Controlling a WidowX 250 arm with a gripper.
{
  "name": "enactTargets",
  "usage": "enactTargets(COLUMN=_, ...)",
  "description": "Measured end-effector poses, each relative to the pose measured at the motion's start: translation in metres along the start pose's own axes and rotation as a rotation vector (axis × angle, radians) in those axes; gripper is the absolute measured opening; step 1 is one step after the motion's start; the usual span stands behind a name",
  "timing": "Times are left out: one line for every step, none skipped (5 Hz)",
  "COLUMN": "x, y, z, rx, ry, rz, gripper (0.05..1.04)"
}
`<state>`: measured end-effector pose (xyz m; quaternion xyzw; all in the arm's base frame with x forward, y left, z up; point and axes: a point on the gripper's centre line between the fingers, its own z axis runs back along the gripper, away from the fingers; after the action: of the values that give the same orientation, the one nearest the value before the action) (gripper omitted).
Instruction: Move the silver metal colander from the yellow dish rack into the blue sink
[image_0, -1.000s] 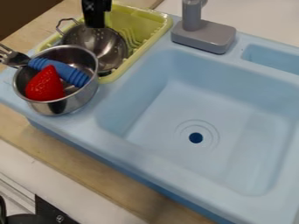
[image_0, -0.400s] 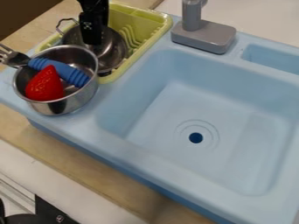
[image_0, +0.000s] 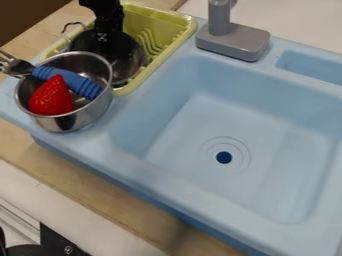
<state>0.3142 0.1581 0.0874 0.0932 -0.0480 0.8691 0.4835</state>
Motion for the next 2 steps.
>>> enactTargets(x=-0.0026, y=-0.0027, z=0.0016, rx=-0.002, ry=-0.021, rz=0.013, gripper=0.219)
enactTargets(x=-0.0031, y=-0.0022, z=0.0090, rx=0.019, ry=-0.015, rz=0.013, gripper=0.099)
